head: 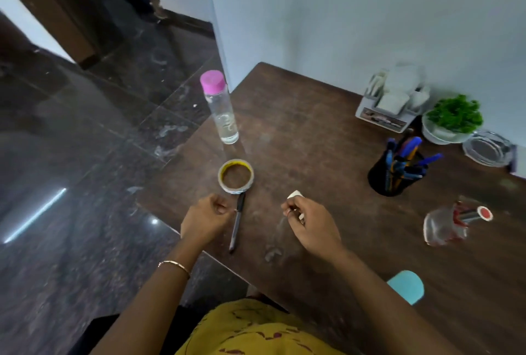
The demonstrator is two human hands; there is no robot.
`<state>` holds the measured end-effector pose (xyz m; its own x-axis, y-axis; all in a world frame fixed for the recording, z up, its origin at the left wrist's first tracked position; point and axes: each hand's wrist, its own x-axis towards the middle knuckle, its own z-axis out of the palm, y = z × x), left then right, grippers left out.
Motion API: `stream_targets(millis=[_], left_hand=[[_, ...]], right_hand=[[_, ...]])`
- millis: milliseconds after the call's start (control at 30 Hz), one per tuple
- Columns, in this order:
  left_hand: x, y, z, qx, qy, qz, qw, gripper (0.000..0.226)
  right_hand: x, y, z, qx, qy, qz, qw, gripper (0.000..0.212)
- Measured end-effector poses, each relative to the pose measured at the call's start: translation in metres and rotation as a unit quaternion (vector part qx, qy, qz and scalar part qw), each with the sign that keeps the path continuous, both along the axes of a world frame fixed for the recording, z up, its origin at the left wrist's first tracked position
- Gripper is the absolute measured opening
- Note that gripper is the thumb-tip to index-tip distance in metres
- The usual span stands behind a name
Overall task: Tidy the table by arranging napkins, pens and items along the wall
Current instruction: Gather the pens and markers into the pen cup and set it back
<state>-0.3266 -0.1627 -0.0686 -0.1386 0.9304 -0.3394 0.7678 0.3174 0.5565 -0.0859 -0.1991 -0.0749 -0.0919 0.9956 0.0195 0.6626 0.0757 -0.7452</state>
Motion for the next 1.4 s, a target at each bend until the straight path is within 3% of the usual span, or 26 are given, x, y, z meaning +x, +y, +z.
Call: stream_targets(millis=[167,300,533,633,733,867,1033,1233,1400], left_hand=[[-0.004,-0.008,-0.016,-0.04,0.037,-0.038,0.998,0.035],[0.002,0.008,-0.016,-0.019,0.078,-0.105,0.991,0.033],[0.007,0.032,-0.014,-0.036,0.054,-0.197,0.978,0.025],[0.016,0.036,-0.009,-0.069,-0.004,-0.199,0.978,0.015],[0.031,0.04,-0.001,-0.116,-0.148,-0.161,0.969,0.011],[0.062,0.054,0.014,-0.087,-0.261,-0.164,0.947,0.009],[0.117,0.079,0.045,-0.057,-0.369,-0.231,0.898,0.039],[0.195,0.098,0.081,0.03,-0.413,-0.274,0.868,0.057],[0.245,0.105,0.098,0.151,-0.374,-0.28,0.871,0.06]], right_hand=[[-0.022,-0.001,-0.005,-0.056,0.01,0.023,0.998,0.017],[-0.026,-0.004,-0.005,-0.078,0.003,0.002,0.997,0.016],[-0.036,-0.021,-0.009,-0.109,-0.023,-0.045,0.993,0.008],[-0.04,-0.027,-0.013,-0.114,-0.029,-0.068,0.991,0.01],[-0.032,-0.03,-0.012,-0.114,-0.024,-0.127,0.985,0.015],[-0.008,-0.032,0.003,-0.103,-0.021,-0.222,0.969,0.017],[0.024,-0.045,0.023,-0.074,-0.025,-0.306,0.949,0.013],[0.059,-0.052,0.04,-0.016,-0.036,-0.376,0.926,0.011],[0.089,-0.047,0.046,0.01,-0.021,-0.388,0.921,0.017]])
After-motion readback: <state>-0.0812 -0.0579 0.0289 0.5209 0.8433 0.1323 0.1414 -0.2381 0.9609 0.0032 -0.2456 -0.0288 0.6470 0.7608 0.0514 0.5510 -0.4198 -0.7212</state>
